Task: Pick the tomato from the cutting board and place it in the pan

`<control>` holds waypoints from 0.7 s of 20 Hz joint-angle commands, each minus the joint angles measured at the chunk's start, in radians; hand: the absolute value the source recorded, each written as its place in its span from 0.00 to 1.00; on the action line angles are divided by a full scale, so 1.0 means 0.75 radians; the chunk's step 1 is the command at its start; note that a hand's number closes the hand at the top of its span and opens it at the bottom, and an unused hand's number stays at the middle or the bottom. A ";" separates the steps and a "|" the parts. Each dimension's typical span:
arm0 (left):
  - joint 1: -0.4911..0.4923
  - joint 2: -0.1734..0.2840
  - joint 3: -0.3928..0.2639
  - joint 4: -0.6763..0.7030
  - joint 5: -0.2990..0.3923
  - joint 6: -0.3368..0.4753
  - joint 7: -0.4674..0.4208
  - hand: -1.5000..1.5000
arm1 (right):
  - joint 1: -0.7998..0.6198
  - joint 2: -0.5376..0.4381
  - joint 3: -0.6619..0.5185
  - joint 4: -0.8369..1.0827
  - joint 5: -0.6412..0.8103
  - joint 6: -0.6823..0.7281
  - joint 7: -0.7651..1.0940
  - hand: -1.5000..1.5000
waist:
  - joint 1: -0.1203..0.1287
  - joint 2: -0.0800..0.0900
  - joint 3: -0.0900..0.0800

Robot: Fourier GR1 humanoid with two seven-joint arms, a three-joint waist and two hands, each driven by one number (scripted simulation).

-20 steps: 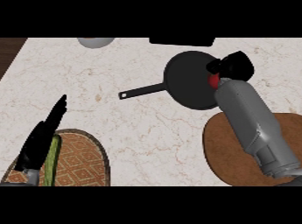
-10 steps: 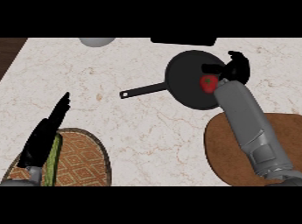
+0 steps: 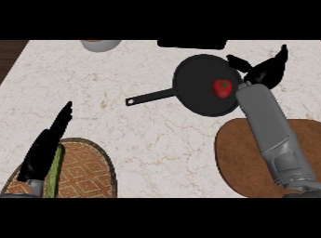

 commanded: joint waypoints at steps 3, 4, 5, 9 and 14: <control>0.054 0.032 0.055 0.006 0.030 -0.022 -0.013 0.50 | 0.082 0.030 -0.115 -0.069 -0.069 -0.328 -0.074 0.00 | -0.045 -0.022 -0.002; 0.080 0.021 0.035 -0.053 0.025 -0.014 0.024 0.50 | 0.120 0.040 -0.118 -0.107 -0.075 -0.358 -0.109 0.00 | -0.049 -0.027 -0.001; 0.063 0.017 0.057 -0.016 0.004 0.014 -0.003 0.50 | 0.199 0.084 -0.088 -0.201 -0.089 -0.339 -0.162 0.00 | -0.079 -0.035 -0.002; 0.146 0.019 0.075 -0.023 0.031 -0.015 -0.049 0.50 | 0.454 0.132 0.026 -0.464 -0.095 -0.292 -0.211 0.00 | -0.110 -0.051 -0.005; 0.091 -0.017 0.075 -0.021 -0.018 0.045 0.015 0.50 | 0.803 0.134 0.243 -0.752 -0.084 -0.283 -0.144 0.00 | -0.144 -0.061 -0.007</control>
